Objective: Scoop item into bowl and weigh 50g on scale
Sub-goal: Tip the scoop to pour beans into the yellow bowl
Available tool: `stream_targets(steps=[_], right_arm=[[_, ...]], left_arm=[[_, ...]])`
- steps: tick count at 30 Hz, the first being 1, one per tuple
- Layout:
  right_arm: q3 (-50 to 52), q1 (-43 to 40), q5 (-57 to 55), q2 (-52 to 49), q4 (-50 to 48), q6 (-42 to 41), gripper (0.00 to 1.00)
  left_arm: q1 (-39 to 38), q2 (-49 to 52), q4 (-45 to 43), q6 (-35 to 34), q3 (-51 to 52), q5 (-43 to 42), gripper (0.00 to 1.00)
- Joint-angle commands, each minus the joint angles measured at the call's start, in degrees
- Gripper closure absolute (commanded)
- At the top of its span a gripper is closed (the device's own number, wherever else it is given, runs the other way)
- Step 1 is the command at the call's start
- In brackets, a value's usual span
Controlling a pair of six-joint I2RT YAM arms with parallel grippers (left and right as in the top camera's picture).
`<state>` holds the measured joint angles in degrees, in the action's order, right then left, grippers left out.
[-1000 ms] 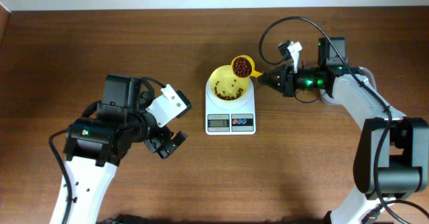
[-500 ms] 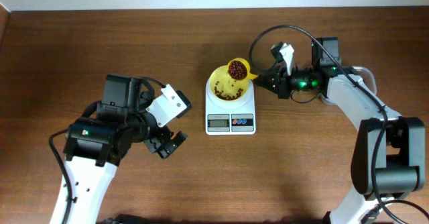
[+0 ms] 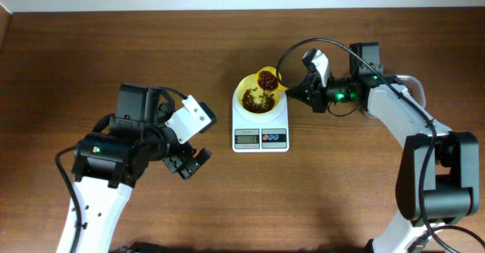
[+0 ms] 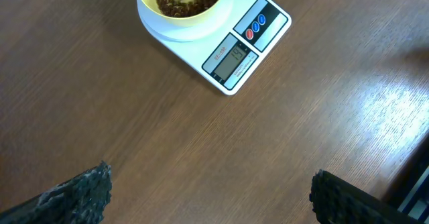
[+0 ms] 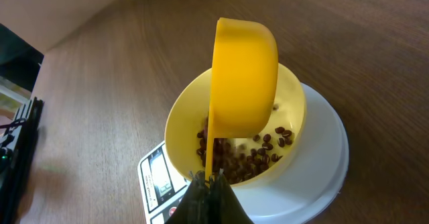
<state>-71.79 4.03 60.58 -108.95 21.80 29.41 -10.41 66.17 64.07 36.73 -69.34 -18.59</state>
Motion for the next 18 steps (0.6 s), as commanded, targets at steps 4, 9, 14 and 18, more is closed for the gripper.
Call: stream_targets(steps=[4,9,14,18], right_arm=[[0.31,1.27,-1.29,-0.35,-0.22,0.81,0.96],[0.31,1.25,-0.63,-0.46,-0.33,0.59,0.96],[0.31,1.27,-0.76,-0.76,-0.72,0.57,0.96],[0.31,1.25,0.13,-0.92,-1.51,0.17,0.96]], left_arm=[[0.46,0.15,0.09,1.07,-1.01,0.00,0.01],[0.46,0.15,0.09,1.07,-1.01,0.00,0.01],[0.46,0.15,0.09,1.07,-1.01,0.00,0.01],[0.46,0.15,0.09,1.07,-1.01,0.00,0.01]])
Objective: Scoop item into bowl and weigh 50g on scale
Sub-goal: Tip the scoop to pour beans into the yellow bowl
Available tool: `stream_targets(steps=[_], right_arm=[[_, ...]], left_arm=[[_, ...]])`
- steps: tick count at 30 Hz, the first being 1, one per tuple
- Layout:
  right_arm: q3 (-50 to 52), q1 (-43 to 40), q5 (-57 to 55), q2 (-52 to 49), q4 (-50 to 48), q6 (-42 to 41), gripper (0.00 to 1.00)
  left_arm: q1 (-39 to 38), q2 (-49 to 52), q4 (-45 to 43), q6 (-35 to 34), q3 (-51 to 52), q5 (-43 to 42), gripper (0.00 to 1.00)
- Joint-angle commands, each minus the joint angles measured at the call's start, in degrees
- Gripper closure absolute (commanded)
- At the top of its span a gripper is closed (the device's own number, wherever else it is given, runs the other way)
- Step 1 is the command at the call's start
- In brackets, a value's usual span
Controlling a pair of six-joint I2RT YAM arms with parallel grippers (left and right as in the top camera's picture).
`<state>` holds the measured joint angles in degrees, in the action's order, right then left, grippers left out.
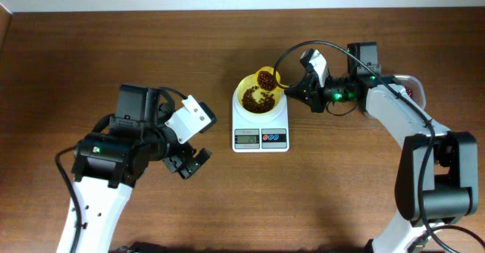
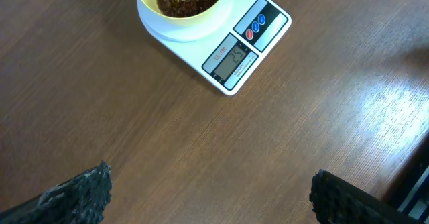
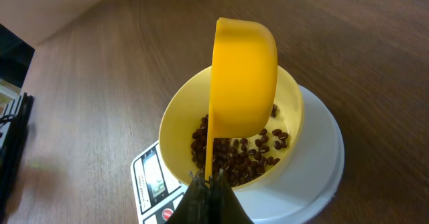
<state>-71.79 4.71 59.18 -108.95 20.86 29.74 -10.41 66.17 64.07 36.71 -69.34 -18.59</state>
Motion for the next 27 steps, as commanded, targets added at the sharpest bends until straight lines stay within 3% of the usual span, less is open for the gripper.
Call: stream_targets(steps=[1,27], right_arm=[[0.31,0.59,1.42,-1.09,-0.57,-0.15,0.96],[0.31,0.52,3.21,-1.18,-1.07,-0.17,0.96]], left_arm=[[0.46,0.15,0.09,1.09,-1.01,0.00,0.01],[0.46,0.15,0.09,1.09,-1.01,0.00,0.01]])
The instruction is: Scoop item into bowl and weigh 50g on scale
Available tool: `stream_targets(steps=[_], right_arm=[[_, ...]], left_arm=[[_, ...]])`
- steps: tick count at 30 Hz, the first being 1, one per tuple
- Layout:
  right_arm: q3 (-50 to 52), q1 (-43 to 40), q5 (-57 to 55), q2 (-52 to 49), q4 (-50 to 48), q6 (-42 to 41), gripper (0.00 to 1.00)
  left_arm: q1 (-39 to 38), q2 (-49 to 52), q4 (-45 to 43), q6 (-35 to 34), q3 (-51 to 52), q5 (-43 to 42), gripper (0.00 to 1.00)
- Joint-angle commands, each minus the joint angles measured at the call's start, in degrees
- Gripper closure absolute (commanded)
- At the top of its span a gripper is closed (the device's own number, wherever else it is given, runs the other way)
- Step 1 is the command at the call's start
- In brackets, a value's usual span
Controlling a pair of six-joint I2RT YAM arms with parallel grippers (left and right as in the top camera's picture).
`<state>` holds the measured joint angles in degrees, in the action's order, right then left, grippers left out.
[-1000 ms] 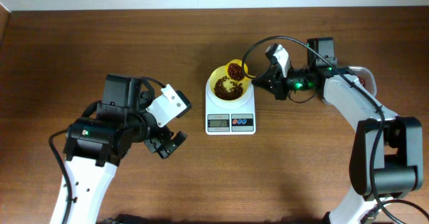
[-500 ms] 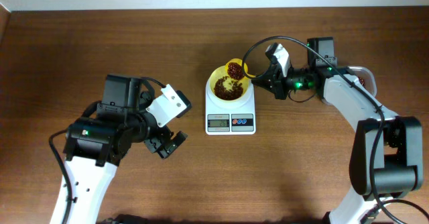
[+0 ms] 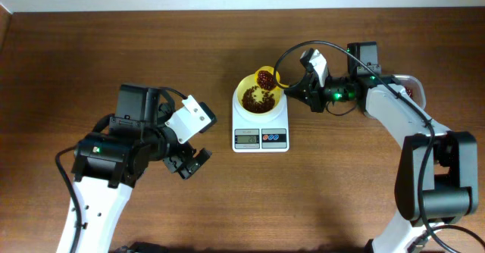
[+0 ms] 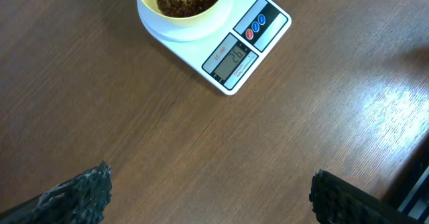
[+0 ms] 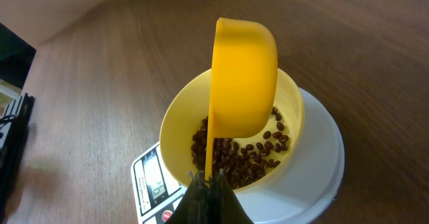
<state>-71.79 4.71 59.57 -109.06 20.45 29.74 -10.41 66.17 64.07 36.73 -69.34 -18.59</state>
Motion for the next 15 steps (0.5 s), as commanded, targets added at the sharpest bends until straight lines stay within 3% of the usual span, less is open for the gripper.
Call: stream_targets(steps=[1,15], right_arm=[[0.31,0.42,2.43,-0.83,-0.57,-0.17,0.96],[0.31,0.83,2.43,-0.81,-3.13,-4.31,0.96]], left_arm=[[0.46,0.15,0.09,1.07,-1.01,0.00,0.01],[0.46,0.15,0.09,1.07,-1.01,0.00,0.01]])
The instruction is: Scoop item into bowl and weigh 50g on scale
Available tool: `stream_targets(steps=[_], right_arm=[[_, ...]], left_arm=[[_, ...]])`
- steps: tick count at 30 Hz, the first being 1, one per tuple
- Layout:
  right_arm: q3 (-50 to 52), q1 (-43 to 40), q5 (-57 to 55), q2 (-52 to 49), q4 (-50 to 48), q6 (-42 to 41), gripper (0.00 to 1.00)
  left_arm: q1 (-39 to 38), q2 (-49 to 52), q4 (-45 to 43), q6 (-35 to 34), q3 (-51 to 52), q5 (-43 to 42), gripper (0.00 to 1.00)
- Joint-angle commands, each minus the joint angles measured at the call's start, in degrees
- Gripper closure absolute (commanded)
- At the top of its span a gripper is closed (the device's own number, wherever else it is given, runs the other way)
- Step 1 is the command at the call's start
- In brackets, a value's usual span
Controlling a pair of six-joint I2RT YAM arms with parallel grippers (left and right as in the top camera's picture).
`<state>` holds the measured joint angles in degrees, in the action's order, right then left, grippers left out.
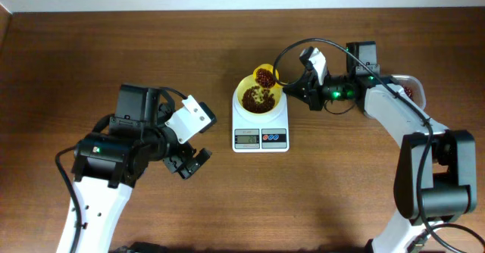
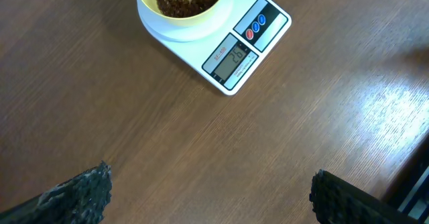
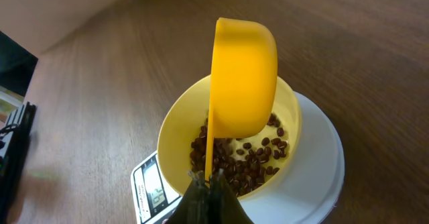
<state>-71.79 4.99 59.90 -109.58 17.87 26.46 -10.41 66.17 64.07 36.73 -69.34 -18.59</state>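
A yellow bowl (image 1: 257,99) holding brown beans (image 3: 244,158) sits on the white scale (image 1: 260,120), whose display (image 2: 232,56) is lit. My right gripper (image 3: 206,178) is shut on the handle of a yellow scoop (image 3: 242,76), tipped on its side above the bowl's far rim; overhead the scoop (image 1: 265,77) still shows beans inside. My left gripper (image 2: 211,197) stands open over bare table, well short of the scale, with nothing between its fingers (image 2: 79,192).
The scale's red and blue buttons (image 2: 257,25) face the left arm. A container (image 1: 411,89) partly hidden behind the right arm lies at the far right. Brown table (image 1: 318,200) surrounds the scale.
The scoop has shifted slightly toward the bowl's far rim in the overhead view. The bean pile in the bowl looks a little fuller. The left arm has not moved.
The right gripper held the tipped scoop over the bowl at every moment. The bowl first held a thin scatter of beans, then more each time, and the scale's reading climbed. The left gripper stayed open and still throughout.
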Motion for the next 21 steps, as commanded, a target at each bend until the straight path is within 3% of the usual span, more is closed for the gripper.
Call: stream_targets(steps=[1,21], right_arm=[[0.31,0.50,-0.72,-0.26,-0.07,-1.03,0.96],[0.20,2.03,-2.10,-0.44,-0.83,-2.95,0.96]], left_arm=[[0.46,0.15,0.09,1.07,-1.01,0.00,0.01],[0.46,0.15,0.09,1.07,-1.01,0.00,0.01]])
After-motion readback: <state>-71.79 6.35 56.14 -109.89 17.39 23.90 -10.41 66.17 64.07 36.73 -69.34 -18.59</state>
